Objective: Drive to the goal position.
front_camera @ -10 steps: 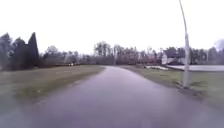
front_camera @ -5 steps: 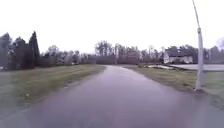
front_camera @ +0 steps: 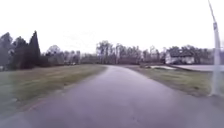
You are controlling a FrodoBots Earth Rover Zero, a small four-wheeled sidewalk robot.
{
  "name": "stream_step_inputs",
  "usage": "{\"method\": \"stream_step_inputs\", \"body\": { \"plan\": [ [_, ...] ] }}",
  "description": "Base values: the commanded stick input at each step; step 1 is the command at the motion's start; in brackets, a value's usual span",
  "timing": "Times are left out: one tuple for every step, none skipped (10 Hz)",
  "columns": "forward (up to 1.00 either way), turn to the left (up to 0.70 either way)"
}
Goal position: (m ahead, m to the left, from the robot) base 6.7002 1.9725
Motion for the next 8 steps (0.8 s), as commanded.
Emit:
{"method": "stream_step_inputs", "body": {
  "plan": [
    [1.00,0.00],
    [1.00,0.00],
    [1.00,0.00],
    [1.00,0.00],
    [1.00,0.00],
    [1.00,0.00],
    [1.00,0.00],
    [1.00,0.00]
  ]
}}
